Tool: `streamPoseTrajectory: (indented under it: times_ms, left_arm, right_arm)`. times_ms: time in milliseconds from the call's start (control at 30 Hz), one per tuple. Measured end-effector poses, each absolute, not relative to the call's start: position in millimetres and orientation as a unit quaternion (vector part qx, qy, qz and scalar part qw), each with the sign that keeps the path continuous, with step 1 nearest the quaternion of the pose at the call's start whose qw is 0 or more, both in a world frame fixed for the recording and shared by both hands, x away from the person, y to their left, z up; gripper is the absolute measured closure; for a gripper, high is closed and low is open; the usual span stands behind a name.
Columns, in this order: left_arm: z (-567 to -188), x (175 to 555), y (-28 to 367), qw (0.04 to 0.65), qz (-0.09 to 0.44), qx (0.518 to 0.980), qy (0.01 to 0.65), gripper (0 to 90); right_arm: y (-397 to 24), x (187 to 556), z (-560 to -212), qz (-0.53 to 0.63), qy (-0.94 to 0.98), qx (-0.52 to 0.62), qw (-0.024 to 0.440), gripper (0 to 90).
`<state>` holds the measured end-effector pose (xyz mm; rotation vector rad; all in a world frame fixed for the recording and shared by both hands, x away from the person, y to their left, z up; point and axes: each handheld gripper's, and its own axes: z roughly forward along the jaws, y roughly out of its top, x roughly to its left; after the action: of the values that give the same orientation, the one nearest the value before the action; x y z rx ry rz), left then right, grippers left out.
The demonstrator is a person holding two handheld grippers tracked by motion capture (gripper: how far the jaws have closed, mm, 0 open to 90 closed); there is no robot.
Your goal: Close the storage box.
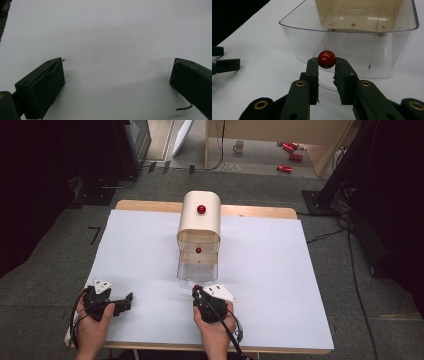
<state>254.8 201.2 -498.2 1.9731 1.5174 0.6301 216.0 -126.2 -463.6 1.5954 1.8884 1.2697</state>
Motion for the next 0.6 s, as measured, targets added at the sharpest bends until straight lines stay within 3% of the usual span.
streamPoseTrajectory:
  times_ms: [600]
  left_arm:
    - [-498,255,201,0.283,0.235,0.737,0.567,0.0]
  right_arm:
    - [-127,254,-461,0.443,0.67,0.566,0.185,75.0]
